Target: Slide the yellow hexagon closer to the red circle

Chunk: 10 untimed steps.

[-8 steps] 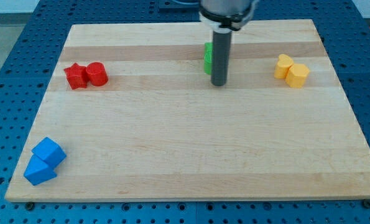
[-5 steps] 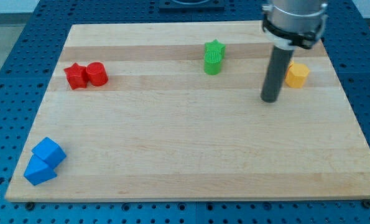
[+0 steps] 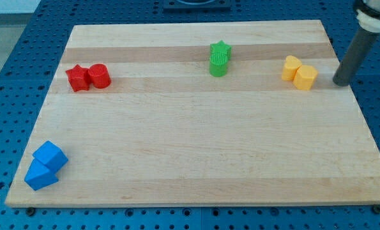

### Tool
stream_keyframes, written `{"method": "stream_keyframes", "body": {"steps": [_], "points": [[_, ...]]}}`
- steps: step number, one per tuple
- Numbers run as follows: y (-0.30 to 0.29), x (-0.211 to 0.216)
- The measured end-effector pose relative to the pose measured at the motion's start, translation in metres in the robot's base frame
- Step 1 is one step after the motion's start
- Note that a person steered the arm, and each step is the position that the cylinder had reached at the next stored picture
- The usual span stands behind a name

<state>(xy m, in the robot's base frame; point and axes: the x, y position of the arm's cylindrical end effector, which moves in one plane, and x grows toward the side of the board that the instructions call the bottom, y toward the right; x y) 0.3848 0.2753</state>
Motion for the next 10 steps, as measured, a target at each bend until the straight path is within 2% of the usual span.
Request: {"method": "stream_keyframes", "body": {"steps": [6, 8, 10], "points": [[-0.087, 0.004], [-0.144, 0.045], [-0.165, 0.059]]}}
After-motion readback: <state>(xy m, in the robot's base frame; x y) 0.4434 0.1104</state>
